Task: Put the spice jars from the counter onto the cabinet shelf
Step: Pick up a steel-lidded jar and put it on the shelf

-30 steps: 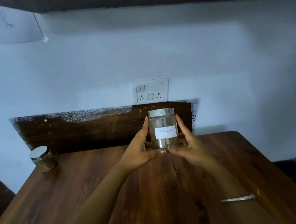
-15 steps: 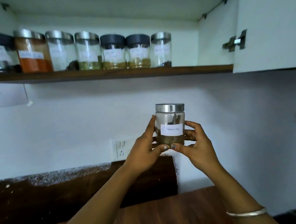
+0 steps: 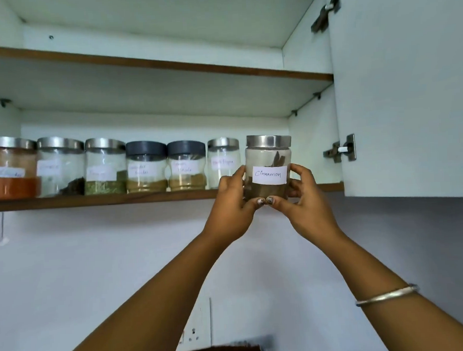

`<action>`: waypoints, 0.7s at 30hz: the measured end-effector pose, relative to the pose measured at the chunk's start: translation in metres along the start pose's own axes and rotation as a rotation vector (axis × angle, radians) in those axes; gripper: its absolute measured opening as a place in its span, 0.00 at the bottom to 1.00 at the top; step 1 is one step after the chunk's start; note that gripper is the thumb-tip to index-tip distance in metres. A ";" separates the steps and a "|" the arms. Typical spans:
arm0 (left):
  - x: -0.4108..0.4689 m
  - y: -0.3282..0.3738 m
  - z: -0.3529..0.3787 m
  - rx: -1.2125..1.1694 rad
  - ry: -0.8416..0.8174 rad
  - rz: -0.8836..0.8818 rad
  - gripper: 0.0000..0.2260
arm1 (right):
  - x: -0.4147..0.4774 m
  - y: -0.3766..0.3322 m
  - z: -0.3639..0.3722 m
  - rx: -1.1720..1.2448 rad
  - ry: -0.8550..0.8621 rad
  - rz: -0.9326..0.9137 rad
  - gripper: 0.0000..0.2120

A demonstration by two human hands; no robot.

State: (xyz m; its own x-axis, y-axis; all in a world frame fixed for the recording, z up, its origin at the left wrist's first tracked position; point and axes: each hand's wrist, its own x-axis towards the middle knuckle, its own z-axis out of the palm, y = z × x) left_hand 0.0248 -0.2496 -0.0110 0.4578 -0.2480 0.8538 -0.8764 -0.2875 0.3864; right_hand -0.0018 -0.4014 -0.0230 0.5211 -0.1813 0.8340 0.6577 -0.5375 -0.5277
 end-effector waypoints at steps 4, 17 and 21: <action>0.030 -0.006 0.015 0.030 0.077 -0.024 0.30 | 0.033 0.012 0.006 -0.044 0.022 -0.024 0.35; 0.052 -0.050 0.040 0.389 0.169 0.052 0.15 | 0.079 0.049 0.028 -0.354 -0.062 0.072 0.24; 0.056 -0.054 0.043 0.503 0.153 0.078 0.09 | 0.082 0.050 0.037 -0.567 0.009 0.099 0.21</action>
State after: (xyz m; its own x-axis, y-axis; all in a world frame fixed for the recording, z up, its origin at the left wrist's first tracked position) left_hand 0.1045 -0.2873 0.0007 0.3344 -0.1593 0.9289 -0.7099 -0.6908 0.1371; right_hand 0.0941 -0.4128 0.0126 0.5592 -0.2589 0.7876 0.2101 -0.8747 -0.4367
